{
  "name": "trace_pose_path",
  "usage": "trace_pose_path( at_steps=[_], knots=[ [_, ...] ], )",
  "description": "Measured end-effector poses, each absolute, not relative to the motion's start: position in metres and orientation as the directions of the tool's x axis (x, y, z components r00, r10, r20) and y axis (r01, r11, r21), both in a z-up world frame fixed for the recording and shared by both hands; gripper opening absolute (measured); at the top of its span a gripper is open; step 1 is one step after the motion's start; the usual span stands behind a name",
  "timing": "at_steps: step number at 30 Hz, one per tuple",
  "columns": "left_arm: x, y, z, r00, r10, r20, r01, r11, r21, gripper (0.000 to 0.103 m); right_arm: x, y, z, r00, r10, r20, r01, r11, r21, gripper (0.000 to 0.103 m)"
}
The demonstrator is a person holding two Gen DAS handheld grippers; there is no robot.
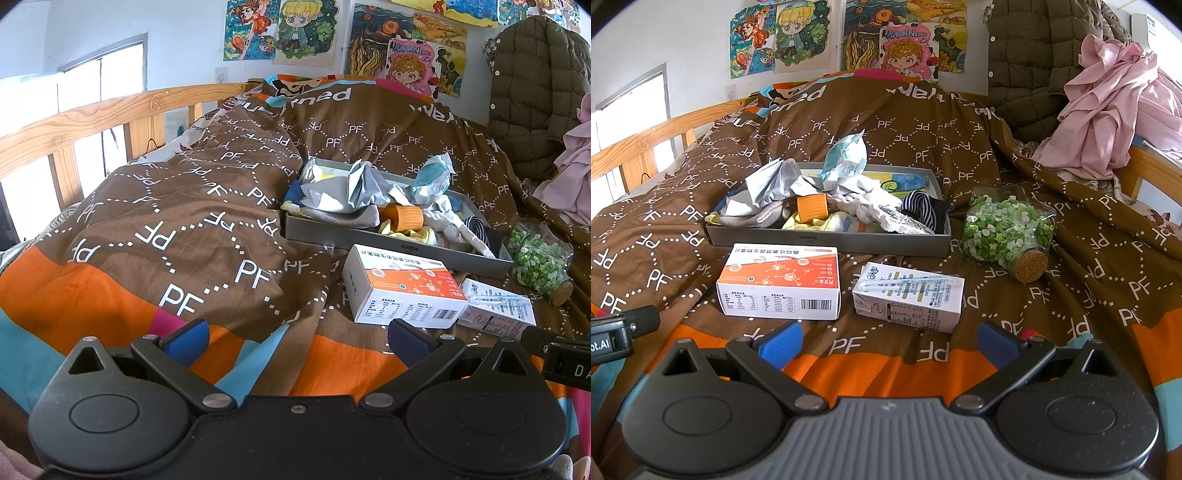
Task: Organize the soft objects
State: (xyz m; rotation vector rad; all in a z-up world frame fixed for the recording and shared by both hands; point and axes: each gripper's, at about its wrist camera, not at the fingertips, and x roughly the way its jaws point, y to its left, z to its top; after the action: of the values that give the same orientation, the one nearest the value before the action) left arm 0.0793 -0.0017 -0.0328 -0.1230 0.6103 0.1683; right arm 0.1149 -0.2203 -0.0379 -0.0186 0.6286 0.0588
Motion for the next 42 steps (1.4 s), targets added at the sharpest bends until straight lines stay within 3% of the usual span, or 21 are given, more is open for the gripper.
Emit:
trace_pose_path(
  at_steps=[42],
  knots=[
    [0.0744,-0.0097,-0.0289,0.822,0.1,-0.56,-0.149,0.988,-0.042,0.102,0.1149,-0.2202,-0.0375,0.807,0.05,-0.588,-0.061,0.998,0.002,0.103]
  ],
)
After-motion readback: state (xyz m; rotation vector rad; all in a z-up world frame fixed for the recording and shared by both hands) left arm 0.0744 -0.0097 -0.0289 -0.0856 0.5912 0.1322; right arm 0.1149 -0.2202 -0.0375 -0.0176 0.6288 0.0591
